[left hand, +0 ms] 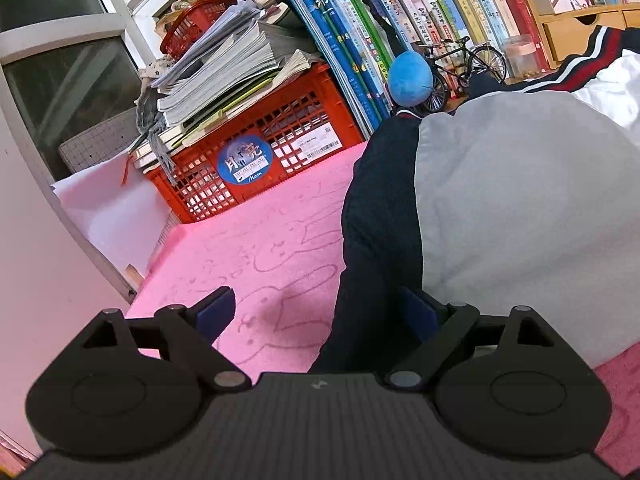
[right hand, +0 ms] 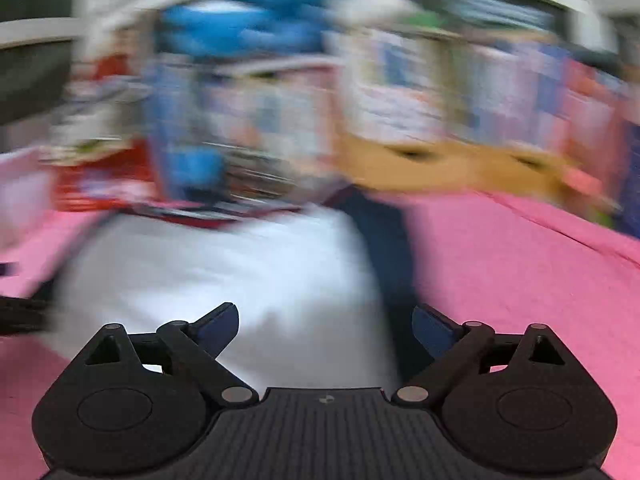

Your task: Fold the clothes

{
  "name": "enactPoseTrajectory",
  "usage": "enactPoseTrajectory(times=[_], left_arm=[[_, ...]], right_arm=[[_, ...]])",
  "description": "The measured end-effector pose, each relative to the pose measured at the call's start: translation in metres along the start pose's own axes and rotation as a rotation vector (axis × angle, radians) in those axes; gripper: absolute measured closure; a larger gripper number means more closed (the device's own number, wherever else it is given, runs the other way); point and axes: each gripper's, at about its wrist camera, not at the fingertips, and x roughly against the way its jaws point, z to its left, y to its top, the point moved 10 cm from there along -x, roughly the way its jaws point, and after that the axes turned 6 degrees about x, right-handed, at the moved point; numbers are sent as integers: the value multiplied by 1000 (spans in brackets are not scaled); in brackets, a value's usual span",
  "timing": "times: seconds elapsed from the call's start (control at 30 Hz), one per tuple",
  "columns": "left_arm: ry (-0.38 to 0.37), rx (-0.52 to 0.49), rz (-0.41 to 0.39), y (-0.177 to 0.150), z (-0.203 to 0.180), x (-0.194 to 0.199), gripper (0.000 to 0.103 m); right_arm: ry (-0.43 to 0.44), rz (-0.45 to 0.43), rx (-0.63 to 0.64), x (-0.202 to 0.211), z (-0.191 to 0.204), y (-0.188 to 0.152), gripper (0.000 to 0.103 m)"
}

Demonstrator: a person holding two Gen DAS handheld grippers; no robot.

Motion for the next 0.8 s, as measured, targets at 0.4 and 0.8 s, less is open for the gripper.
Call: enactPoseTrajectory(times=[0.4,0.8], left_arm=[[-67,108,42,-3,9,-6,8],[-198,285,-84,52,25,47,25]], right_arm=[[-27,116,174,-82,37,3,5],[-268,195,-159,-94,-88,-20,0]])
